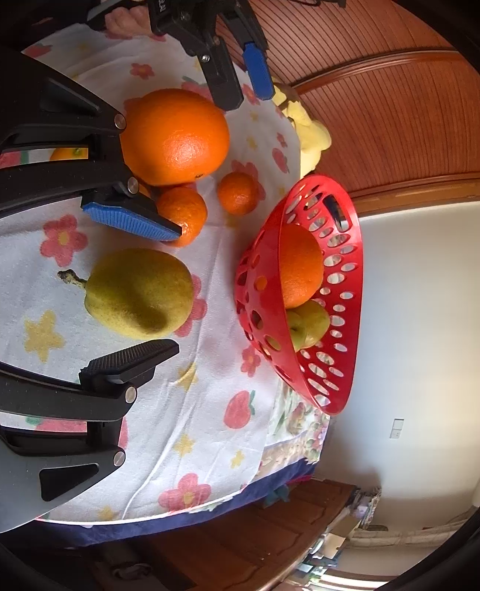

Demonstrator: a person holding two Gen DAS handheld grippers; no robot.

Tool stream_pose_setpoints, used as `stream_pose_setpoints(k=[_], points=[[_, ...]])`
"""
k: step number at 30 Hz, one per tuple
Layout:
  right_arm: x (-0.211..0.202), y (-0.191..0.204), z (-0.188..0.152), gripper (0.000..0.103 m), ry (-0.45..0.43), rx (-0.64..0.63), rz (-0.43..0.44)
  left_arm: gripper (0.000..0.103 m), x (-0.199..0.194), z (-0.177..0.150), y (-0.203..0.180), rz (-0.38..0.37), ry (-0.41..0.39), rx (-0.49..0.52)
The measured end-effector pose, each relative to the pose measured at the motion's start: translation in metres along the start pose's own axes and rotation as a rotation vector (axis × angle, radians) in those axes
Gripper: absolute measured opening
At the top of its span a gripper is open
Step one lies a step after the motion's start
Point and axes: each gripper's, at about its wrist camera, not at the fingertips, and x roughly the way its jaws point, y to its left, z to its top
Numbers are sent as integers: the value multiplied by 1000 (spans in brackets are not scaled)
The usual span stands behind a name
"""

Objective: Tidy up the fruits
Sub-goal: 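Withdraw both tools from the basket toward the loose fruit, then grasp the pear with the right tool while the left tool grasps the large orange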

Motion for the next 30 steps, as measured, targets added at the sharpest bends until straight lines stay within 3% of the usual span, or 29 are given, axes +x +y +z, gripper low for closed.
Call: stream_pose_setpoints(k=[8,18,30], points=[[11,-2,-6,62,46,18,15,75,-1,-1,-11,-10,9,24],[22,-6,-9,60,83,35,32,75,8,-4,-26,-18,32,56],[6,-14,-20,60,63,43,34,75,22,-10,-30,-18,86,61]])
